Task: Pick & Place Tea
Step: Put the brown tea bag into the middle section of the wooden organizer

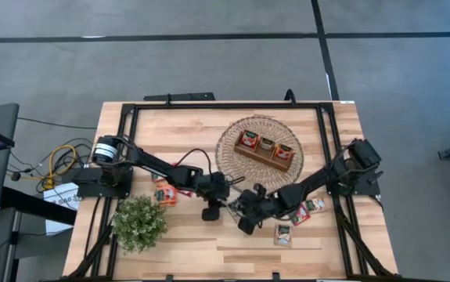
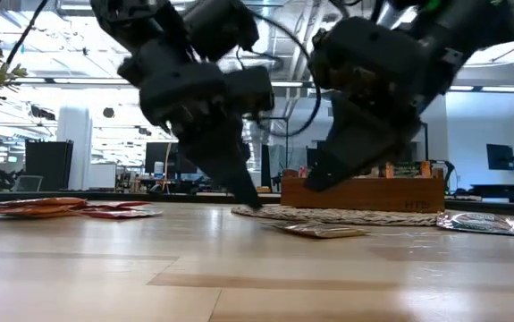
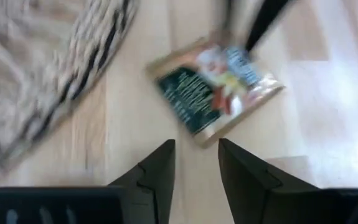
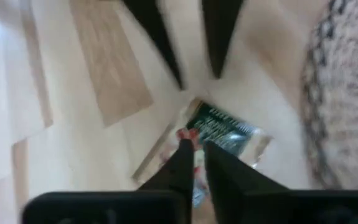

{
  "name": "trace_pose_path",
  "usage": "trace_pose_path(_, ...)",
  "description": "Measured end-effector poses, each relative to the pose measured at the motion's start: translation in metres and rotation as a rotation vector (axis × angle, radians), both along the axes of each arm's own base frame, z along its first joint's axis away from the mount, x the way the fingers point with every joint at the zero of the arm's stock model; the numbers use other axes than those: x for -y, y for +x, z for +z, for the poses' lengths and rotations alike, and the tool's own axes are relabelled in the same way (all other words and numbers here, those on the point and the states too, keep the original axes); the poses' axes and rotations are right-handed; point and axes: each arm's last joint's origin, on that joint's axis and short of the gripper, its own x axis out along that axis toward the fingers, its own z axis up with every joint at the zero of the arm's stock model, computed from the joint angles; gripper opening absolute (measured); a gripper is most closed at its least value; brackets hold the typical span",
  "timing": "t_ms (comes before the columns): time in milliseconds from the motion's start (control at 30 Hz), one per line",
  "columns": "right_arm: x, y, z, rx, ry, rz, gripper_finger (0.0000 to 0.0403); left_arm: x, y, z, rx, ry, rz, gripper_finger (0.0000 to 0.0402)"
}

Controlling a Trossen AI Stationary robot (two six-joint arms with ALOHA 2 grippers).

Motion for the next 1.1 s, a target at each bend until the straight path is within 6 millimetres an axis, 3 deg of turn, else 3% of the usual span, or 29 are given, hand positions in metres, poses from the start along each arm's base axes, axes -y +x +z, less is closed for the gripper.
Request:
trace_pose_path(167,0.010,0.005,-0.004,-0.036,-0.028,0.099,0.0130,0.019,-0.001,-0.005,0.032,0.084,-0.150,0.0097)
trace_pose_path(333,0.015,0.006,-0.016,-0.089,-0.124,0.194,0.0229,0.025,-0.003,-0.012,0.026,0.155,-0.184,0.0085)
trace_pose_path(467,0.019,0.009,-0.020,-0.093,-0.155,0.216,0.0252,0.024,-0.003,-0.012,0.024,0.204,-0.150,0.0079)
trace_pose_path(633,0.021,0.013,-0.029,-0.106,-0.163,0.208,0.0202,0.022,-0.003,-0.012,0.022,0.280,-0.116,0.0076)
trace_pose_path(800,0.021,0.013,-0.037,-0.130,-0.172,0.208,0.0108,0.020,-0.003,-0.011,0.021,0.331,-0.087,0.0076)
trace_pose_path(967,0.019,0.011,-0.032,-0.118,-0.186,0.201,0.0015,0.016,-0.005,-0.004,0.020,0.405,-0.031,0.0076)
trace_pose_path(1100,0.013,0.004,-0.022,-0.111,-0.224,0.199,0.0013,0.014,-0.007,0.006,0.042,0.423,-0.008,0.0076)
